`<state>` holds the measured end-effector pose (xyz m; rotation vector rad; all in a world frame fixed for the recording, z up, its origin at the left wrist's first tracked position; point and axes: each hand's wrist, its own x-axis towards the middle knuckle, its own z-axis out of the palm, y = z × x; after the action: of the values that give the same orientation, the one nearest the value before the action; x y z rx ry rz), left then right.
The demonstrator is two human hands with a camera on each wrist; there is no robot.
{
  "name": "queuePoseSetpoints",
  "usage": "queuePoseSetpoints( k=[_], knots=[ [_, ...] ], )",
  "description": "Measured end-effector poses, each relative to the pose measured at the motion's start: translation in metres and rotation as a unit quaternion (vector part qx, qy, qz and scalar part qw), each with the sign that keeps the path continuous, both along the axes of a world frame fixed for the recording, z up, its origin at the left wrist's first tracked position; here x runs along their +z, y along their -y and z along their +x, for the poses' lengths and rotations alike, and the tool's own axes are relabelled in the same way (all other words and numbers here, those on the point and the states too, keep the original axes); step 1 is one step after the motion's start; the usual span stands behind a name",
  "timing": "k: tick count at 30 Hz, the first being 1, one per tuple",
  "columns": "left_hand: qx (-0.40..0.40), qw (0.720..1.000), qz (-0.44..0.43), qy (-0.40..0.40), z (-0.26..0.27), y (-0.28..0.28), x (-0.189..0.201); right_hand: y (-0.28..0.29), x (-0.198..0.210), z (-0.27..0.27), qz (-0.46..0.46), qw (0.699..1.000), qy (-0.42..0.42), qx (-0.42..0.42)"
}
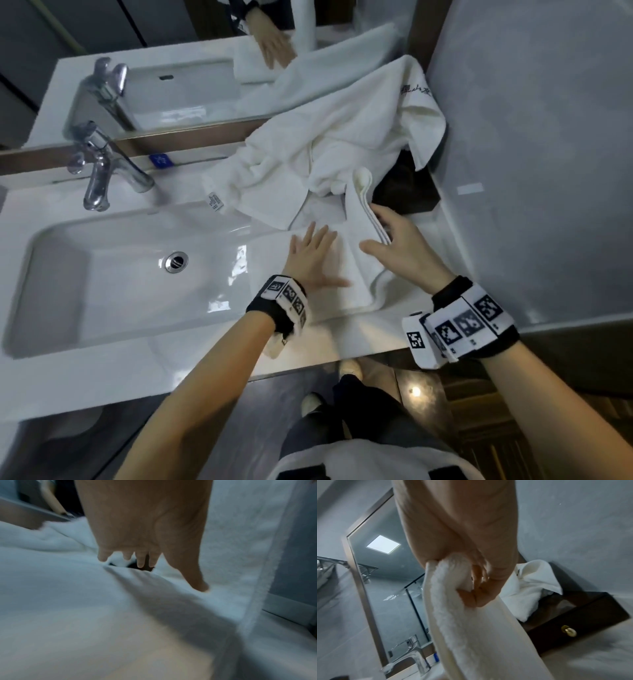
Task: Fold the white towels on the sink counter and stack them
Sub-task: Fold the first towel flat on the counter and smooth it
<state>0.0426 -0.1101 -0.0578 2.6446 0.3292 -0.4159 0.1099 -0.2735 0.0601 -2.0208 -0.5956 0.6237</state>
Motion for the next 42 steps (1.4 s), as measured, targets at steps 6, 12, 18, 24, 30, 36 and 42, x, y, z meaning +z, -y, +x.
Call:
queuePoseSetpoints(
  k=[6,12,18,24,30,36,42],
  knots=[
    [0.390,0.915,-0.096,0.022,-0.075,-0.065,0.000,-0.039,-0.007,-0.020,-0.022,0.998,-0.013,0.050],
    [0.540,0.685,-0.489,0.016,-0.095,-0.053,0.002,-0.092,-0.039,-0.058,-0.104,0.987,-0.025,0.119],
    [0.488,0.651,-0.579,0.054,-0.101,-0.049,0.011,-0.127,-0.071,-0.098,-0.155,0.975,0.007,0.160],
    [0.492,0.643,-0.586,0.031,-0.102,-0.056,0.005,-0.129,-0.089,-0.099,-0.163,0.960,-0.036,0.223],
    [0.442,0.833,-0.316,0.102,-0.097,-0.052,0.007,-0.081,-0.089,-0.043,-0.025,0.994,0.047,0.092],
    [0.079,0.986,0.118,0.085,-0.077,-0.023,-0.009,-0.056,-0.122,-0.031,-0.167,0.934,0.291,0.121],
    [0.108,0.988,0.086,0.068,-0.081,-0.035,-0.030,-0.058,-0.142,-0.038,-0.266,0.904,0.305,0.138]
  ],
)
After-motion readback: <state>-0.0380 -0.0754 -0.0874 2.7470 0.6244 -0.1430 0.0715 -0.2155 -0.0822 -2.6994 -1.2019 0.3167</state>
